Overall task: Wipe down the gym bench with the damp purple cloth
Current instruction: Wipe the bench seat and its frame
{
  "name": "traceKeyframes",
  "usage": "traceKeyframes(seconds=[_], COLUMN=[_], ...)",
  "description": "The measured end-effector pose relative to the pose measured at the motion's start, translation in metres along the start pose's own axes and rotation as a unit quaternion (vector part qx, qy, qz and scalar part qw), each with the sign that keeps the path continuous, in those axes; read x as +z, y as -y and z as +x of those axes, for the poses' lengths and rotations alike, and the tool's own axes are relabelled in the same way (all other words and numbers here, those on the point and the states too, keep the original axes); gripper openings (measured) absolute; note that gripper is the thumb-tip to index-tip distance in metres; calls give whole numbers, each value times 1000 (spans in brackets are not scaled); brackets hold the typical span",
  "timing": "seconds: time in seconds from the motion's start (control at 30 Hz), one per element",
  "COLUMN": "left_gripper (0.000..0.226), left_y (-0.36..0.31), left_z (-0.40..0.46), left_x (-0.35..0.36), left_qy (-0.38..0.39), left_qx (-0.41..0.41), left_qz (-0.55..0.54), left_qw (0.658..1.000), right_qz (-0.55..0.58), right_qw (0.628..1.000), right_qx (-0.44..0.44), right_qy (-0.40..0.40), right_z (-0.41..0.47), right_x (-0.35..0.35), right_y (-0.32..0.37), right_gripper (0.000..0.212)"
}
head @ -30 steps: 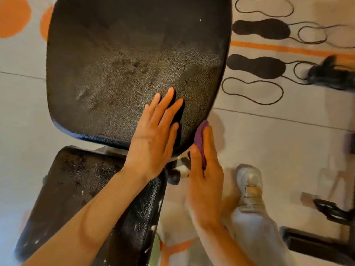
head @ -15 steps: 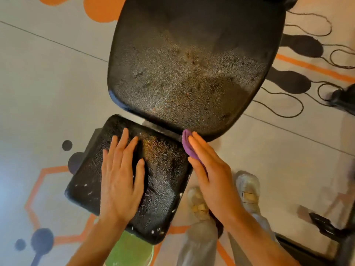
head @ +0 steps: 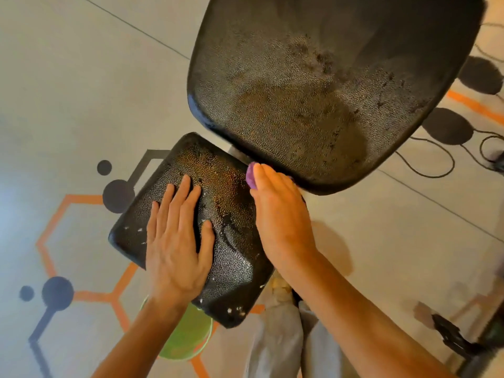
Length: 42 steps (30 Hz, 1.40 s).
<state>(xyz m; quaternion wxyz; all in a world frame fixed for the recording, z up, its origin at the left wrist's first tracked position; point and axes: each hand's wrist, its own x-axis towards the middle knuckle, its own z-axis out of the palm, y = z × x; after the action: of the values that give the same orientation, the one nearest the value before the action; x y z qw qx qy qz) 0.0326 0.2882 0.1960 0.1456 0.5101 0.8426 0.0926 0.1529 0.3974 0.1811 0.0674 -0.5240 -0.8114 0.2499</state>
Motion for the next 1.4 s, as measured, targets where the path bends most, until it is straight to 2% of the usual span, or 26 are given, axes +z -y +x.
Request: traceKeyframes(seconds=[0.1,0.2,0.27,0.4,0.47,0.57,0.7,0.77,0.9,1.1,1.23,1.4], left_gripper=[54,54,53,54,54,54,54,54,53,56,55,55], left_y=[1,2,1,2,2,2,2,3,2,5,5,9], left_z=[0,0,0,0,1,1,2,2,1,2,3,0], left_x=[-1,-1,-1,-2,-2,-2,-1,-1,-2,-1,1,4], left_qy=[5,3,1,6,8,10,8,4,-2,-1,-2,-10], left_qx=[3,3,3,7,4,5,7,9,10,8,11,26], left_qz=[-2,-3,-3,-8,-7,-4,-8,-15,-15,-19,-31,-22], left_qw=[1000,1000,1000,1000,1000,1000,1000,1000,1000,1000,999,999], right_qz=[33,57,78,127,145,126,87,77,117,143,87,63], right_qw=[999,997,994,990,987,991,993,993,986,983,994,996], right_qx=[-13,-34,-50,17,31,25,-50,-49,-82,29,-2,-35], right_qy=[32,38,50,55,58,47,59,72,87,109,63,49], right_z=[41,61,45,-19,-27,-6,58,86,75,4,40,85], right_x=[13,23,14,-22,-28,-18,16,28,16,-27,-1,27], right_y=[40,53,31,-33,-44,-17,44,63,48,-20,25,73], right_gripper=[26,29,37,49,47,41,34,29,35,39,36,30])
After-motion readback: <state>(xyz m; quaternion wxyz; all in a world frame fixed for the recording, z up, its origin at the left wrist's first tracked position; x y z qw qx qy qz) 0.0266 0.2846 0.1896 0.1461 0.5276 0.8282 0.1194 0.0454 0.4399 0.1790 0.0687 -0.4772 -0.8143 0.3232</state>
